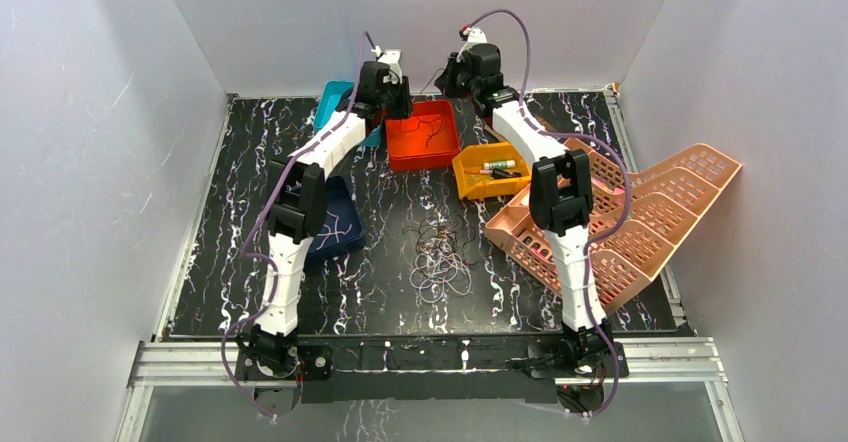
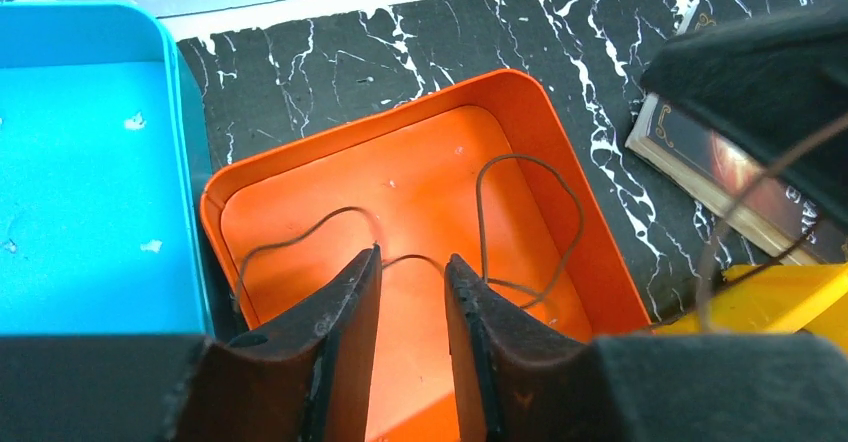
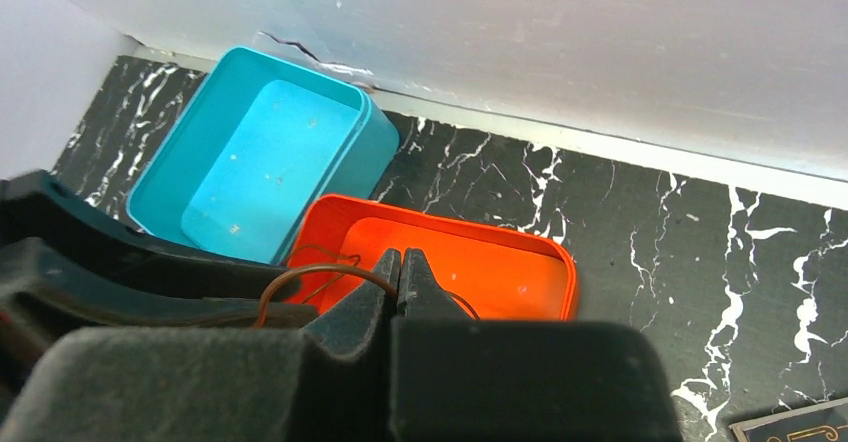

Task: Untangle the cables

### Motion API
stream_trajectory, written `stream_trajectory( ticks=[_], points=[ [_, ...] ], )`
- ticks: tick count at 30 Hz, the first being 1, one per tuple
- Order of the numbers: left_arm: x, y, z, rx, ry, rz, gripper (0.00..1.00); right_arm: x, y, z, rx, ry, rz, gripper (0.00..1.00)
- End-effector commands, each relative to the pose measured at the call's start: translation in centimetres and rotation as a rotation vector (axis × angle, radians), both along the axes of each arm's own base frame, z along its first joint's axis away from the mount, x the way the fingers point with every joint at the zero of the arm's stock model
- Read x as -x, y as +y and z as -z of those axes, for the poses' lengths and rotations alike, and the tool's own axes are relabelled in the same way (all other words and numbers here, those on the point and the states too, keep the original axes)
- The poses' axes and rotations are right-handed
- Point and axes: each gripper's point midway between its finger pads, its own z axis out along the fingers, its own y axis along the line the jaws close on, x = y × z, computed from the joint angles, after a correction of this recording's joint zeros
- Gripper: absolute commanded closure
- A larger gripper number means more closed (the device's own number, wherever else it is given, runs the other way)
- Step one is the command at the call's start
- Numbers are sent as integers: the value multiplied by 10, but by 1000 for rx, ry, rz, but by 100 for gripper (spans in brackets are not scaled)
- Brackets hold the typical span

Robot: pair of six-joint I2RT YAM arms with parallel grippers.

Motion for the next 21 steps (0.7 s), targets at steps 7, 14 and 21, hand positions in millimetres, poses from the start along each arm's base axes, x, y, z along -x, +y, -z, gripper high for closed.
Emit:
stream_trajectory(
  ticks=[7,14,21],
  points=[
    [0,22,-30,28,-17,-13,55,-23,-5,-16,-15,-92,58,100],
    [22,33,-57,33,-42,-28,52,-26,-3,8,13,-55,66,100],
    [54,49,-87,35,-87,-54,40,-15,19,40,102,-22,10,84]
  ],
)
